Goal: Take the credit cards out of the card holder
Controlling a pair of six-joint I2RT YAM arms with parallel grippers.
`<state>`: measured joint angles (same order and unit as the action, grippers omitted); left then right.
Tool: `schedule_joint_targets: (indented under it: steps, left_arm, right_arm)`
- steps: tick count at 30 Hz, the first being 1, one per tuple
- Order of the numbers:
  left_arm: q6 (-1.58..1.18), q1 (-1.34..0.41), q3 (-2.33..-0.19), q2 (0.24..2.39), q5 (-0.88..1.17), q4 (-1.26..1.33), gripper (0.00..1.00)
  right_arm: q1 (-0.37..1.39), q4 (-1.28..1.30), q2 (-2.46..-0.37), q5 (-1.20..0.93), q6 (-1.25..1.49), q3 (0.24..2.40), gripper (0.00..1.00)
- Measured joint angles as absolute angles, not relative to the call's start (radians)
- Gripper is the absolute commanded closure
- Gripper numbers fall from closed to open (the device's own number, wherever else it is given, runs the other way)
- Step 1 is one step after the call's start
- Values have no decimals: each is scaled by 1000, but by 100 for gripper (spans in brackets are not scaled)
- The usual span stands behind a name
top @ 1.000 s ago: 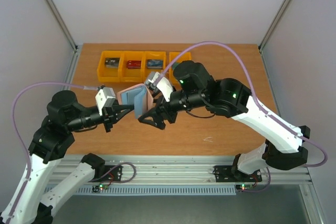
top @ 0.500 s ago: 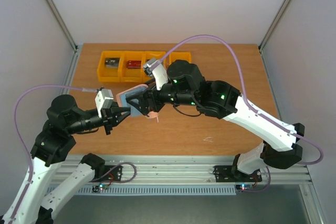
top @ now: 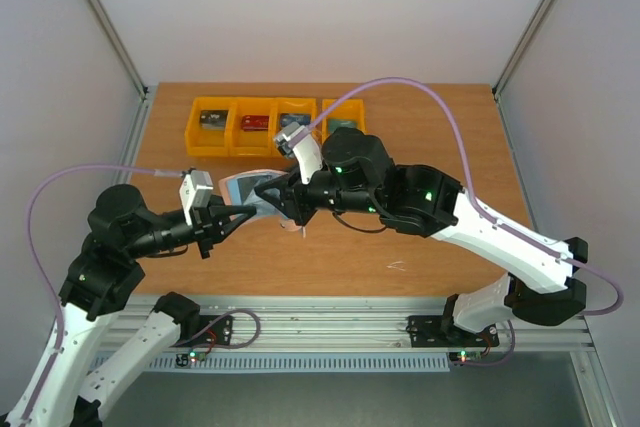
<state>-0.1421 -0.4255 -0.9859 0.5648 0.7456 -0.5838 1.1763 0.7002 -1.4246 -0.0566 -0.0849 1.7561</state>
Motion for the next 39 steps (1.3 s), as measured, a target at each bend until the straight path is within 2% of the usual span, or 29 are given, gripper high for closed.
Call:
schedule_joint_targets:
  steps: [1,4,8,10,18,21,27,30,35,37,39]
  left_arm:
    - [-147,-425,-986,565,749,-582,99]
    - [-161,-422,-986,565,768,-577,85]
    - [-186,-421,-983,565,805,-548,50]
    - [-204,-421,-981,564,825,-527,46]
    - [-347,-391,-982,564,871,-492,52]
    - [-418,-374,-982,573,928,-458,59]
    - [-524,-366,-983,588,1045,-313,58]
    - [-553,-366,-991,592,1094,-270,72]
    - [-563,-364,-997,602,1120,-268,84]
    - [-545,-364,-999,601,1118,-287,96]
    - [-516,-364,-1000,598,1114,-308,100]
  right_arm:
    - [1177,704,-1420,-60,-90,1755,93]
    - [1179,714,-1408,-80,-102,1752,99]
    - [1179,725,-1396,-113,-105,1752,99]
    - [1178,723,-1395,-120,-105,1752,99]
    - [1168,724,-1393,-210,-138,1752,99]
    - [1164,723,-1383,-261,-166,1752,99]
    - [1167,766,-1374,-344,-220,1750,99]
    - [1167,786,-1375,-374,-241,1749,99]
    - [1167,788,-1372,-405,-253,1749,99]
    - [1167,789,-1372,-413,-257,1749,99]
    - [1167,794,-1372,-420,-262,1749,99]
